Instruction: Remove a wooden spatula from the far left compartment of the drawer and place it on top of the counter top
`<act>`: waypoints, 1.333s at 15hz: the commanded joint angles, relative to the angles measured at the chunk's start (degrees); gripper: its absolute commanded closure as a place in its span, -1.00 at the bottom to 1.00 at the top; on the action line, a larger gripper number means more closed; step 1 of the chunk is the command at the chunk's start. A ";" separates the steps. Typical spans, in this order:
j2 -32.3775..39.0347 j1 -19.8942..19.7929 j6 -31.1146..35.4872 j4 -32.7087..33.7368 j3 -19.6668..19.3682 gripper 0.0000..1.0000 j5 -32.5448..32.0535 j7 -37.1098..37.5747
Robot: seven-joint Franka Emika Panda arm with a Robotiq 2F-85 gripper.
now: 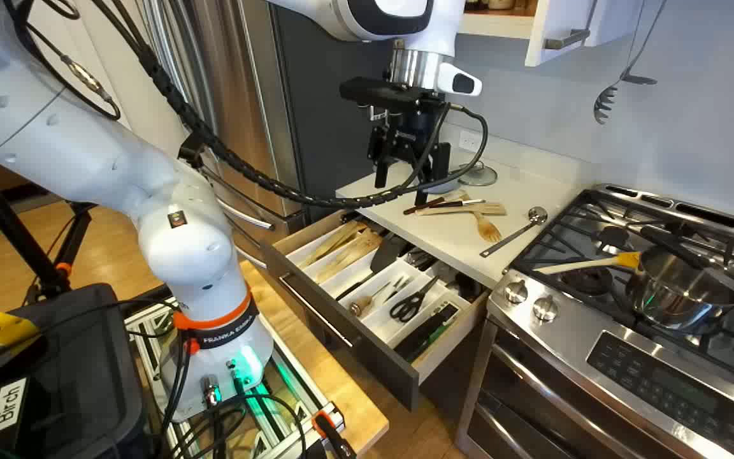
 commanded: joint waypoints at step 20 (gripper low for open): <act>28.18 1.87 14.73 -0.06 2.28 -1.00 2.68 3.62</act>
